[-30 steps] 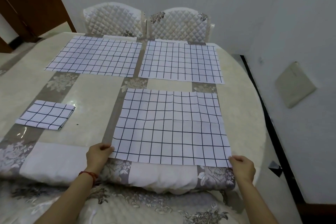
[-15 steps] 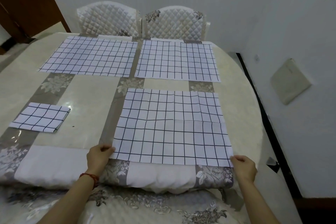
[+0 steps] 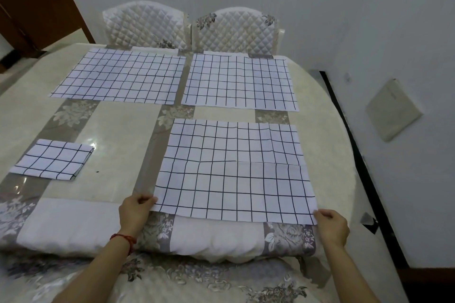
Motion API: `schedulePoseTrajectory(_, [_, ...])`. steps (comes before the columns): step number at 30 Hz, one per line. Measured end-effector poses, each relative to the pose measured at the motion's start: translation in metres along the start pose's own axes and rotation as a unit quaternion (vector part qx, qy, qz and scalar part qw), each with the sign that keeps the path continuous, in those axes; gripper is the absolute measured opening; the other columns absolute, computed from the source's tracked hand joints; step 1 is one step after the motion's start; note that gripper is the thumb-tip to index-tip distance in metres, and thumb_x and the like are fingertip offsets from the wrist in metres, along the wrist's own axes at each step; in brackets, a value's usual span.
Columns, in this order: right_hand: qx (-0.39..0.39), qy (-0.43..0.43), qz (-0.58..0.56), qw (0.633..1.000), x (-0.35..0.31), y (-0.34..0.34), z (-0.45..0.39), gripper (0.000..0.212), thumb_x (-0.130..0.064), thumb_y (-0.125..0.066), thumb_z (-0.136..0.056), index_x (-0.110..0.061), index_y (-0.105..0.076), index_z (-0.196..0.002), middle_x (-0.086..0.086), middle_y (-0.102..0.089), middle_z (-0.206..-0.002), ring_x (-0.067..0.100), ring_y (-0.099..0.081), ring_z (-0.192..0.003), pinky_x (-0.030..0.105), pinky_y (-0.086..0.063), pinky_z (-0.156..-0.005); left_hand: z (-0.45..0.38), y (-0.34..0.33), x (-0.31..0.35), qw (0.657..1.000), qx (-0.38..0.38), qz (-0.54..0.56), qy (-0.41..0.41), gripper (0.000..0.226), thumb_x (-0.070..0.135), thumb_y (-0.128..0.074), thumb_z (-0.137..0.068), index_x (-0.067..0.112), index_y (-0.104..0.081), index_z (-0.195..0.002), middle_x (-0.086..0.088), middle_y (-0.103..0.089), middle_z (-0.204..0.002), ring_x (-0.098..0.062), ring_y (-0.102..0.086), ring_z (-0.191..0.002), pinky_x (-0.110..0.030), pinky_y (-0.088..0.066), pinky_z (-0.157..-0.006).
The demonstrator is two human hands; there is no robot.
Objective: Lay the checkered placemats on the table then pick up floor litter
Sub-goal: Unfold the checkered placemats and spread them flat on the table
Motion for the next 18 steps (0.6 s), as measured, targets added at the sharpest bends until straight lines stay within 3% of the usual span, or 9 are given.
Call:
schedulePoseTrajectory(5, [0.027, 0.019, 0.044, 0.998, -0.004, 0.002, 0.001, 0.022, -0.014, -0.064, -0.082, -0.002, -0.065, -0.099, 0.023, -0.061, -0.109, 0.040, -0.057, -0.094, 0.041, -0.046, -0.083, 0.002, 0.004, -0.001, 1.000, 0.015, -0.011, -0.001, 0.024, 0.027, -0.069, -0.078, 0.007, -0.068, -0.089, -0.017, -0.068, -0.093, -0.026, -0.056, -0.081, -0.033, -0.044, -0.074])
schedulePoseTrajectory(9, [0.056, 0.126, 0.111, 0.984, -0.039, -0.008, 0.008, 0.026, -0.016, -0.065, -0.081, -0.005, -0.064, -0.104, 0.020, -0.052, -0.115, 0.039, -0.053, -0.102, 0.044, -0.045, -0.089, 0.007, -0.001, 0.030, 0.989, 0.040, -0.099, -0.103, 0.030, 0.033, -0.065, -0.081, 0.010, -0.062, -0.101, -0.013, -0.057, -0.102, -0.029, -0.054, -0.094, -0.039, -0.048, -0.077])
schedulePoseTrajectory(14, [-0.048, 0.262, 0.127, 0.956, -0.093, -0.070, 0.026, 0.028, -0.018, -0.058, -0.087, -0.008, -0.060, -0.113, 0.014, -0.055, -0.126, 0.032, -0.049, -0.118, 0.042, -0.035, -0.100, 0.013, -0.057, 0.096, 0.948, -0.009, -0.156, -0.276, 0.025, 0.021, -0.063, -0.083, 0.007, -0.064, -0.103, -0.014, -0.063, -0.108, -0.033, -0.058, -0.100, -0.042, -0.047, -0.082])
schedulePoseTrajectory(18, [-0.133, 0.377, 0.197, 0.895, -0.127, -0.138, 0.047, 0.048, -0.039, -0.034, -0.093, -0.013, -0.048, -0.131, 0.010, -0.043, -0.144, 0.026, -0.033, -0.137, 0.041, -0.023, -0.113, 0.017, -0.124, 0.140, 0.901, -0.065, -0.240, -0.356, 0.033, 0.025, -0.045, -0.085, 0.012, -0.061, -0.110, -0.013, -0.064, -0.117, -0.034, -0.059, -0.112, -0.050, -0.047, -0.088])
Point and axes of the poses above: each hand's wrist, its own z-axis away from the middle knuckle, its own y-axis out of the back of the hand, x = y × z, the point moved 9 cm from there along -z, towards the middle knuckle
